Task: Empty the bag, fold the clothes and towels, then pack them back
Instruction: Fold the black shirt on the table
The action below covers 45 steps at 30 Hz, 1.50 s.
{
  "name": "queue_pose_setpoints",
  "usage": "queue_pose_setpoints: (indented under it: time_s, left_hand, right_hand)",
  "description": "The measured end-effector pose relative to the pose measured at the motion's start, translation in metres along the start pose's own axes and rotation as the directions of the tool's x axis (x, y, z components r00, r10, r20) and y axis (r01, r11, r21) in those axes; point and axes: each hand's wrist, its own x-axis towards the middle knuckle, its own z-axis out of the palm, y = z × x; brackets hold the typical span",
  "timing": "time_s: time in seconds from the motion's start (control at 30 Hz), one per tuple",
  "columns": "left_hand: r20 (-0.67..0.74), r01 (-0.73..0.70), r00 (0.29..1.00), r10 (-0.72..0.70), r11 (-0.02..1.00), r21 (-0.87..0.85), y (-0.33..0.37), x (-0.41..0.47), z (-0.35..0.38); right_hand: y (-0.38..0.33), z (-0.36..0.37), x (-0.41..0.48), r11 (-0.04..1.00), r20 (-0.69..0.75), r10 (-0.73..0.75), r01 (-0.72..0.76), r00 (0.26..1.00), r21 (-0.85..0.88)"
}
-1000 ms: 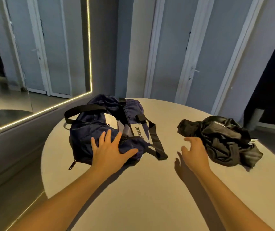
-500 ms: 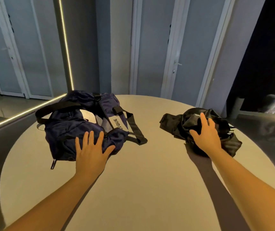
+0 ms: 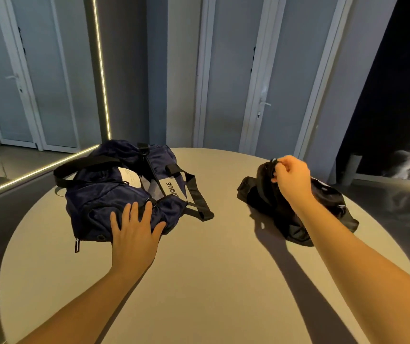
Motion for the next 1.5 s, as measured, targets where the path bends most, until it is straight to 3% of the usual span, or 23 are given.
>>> queue_pose_setpoints:
  time_s: [0.17, 0.3, 0.37, 0.43, 0.5, 0.53, 0.6, 0.67, 0.77, 0.83, 1.03, 1.13, 1.2, 1.33, 1.4, 1.5]
  left_hand:
    - [0.003, 0.015, 1.0, -0.015, 0.997, -0.077, 0.0, -0.002, -0.004]
    - [-0.048, 0.022, 0.998, -0.037, 0.961, -0.277, 0.002, -0.002, -0.015]
    - [-0.095, 0.021, 0.993, -0.068, 0.905, -0.426, -0.001, -0.004, -0.023]
    - [-0.108, 0.024, 0.989, -0.099, 0.839, -0.544, -0.004, -0.008, -0.028]
    - [-0.096, 0.033, 0.99, -0.108, 0.817, -0.576, -0.006, -0.011, -0.028]
    - [-0.084, 0.037, 0.991, -0.104, 0.821, -0.57, -0.006, -0.011, -0.027]
    - [-0.055, 0.046, 0.994, -0.09, 0.835, -0.548, -0.005, -0.01, -0.025]
    - [-0.037, 0.048, 0.996, -0.08, 0.846, -0.531, -0.005, -0.008, -0.025]
    - [-0.043, 0.038, 0.997, -0.071, 0.854, -0.519, -0.006, -0.009, -0.025]
    - [-0.055, 0.028, 0.996, -0.064, 0.861, -0.509, -0.007, -0.01, -0.025]
    - [-0.071, -0.034, 0.997, 0.003, 0.898, -0.438, -0.004, -0.011, -0.028]
    - [-0.135, -0.162, 0.984, 0.118, 0.91, -0.382, 0.001, -0.015, -0.037]
    - [-0.18, -0.271, 0.961, 0.211, 0.85, -0.451, 0.011, -0.025, -0.051]
    - [-0.119, -0.346, 0.917, 0.38, 0.611, -0.712, 0.054, -0.054, -0.1]
    - [-0.005, -0.36, 0.86, 0.509, 0.601, -0.714, 0.071, -0.066, -0.117]
    - [-0.087, -0.528, 0.801, 0.592, 0.631, -0.568, 0.067, -0.073, -0.121]
  right_hand:
    - [-0.108, -0.042, -0.003, 0.938, -0.054, -0.253, 0.259, 0.966, 0.229]
    - [-0.144, -0.055, -0.011, 0.918, -0.084, -0.323, 0.334, 0.943, 0.214]
    - [-0.141, -0.054, -0.014, 0.939, -0.066, -0.198, 0.208, 0.978, 0.274]
    - [-0.13, -0.051, -0.025, 0.893, 0.004, 0.045, -0.042, 0.999, 0.449]
    - [-0.116, -0.049, -0.045, 0.734, 0.177, 0.306, -0.35, 0.935, 0.582]
    - [-0.107, -0.047, -0.058, 0.673, 0.277, 0.385, -0.473, 0.88, 0.568]
    - [-0.085, -0.043, -0.085, 0.694, 0.458, 0.395, -0.585, 0.796, 0.42]
    - [-0.058, -0.034, -0.109, 0.82, 0.504, 0.337, -0.512, 0.795, 0.258]
    - [-0.014, -0.026, -0.131, 0.946, 0.319, 0.236, -0.292, 0.918, 0.14]
    - [0.007, -0.027, -0.145, 0.989, 0.245, 0.146, -0.145, 0.959, -0.021]
    - [0.044, -0.024, -0.196, 0.97, 0.461, 0.213, -0.132, 0.861, -0.202]
    - [0.047, -0.021, -0.231, 0.991, 0.383, 0.05, 0.002, 0.922, -0.133]
    - [0.043, -0.024, -0.242, 0.996, 0.396, -0.038, 0.068, 0.918, -0.064]
    - [0.043, -0.034, -0.242, 0.994, 0.421, -0.046, -0.001, 0.906, 0.112]
    - [0.045, -0.038, -0.241, 0.99, 0.41, -0.032, -0.027, 0.911, 0.137]
    - [0.049, -0.038, -0.243, 0.99, 0.371, -0.006, -0.048, 0.928, 0.134]
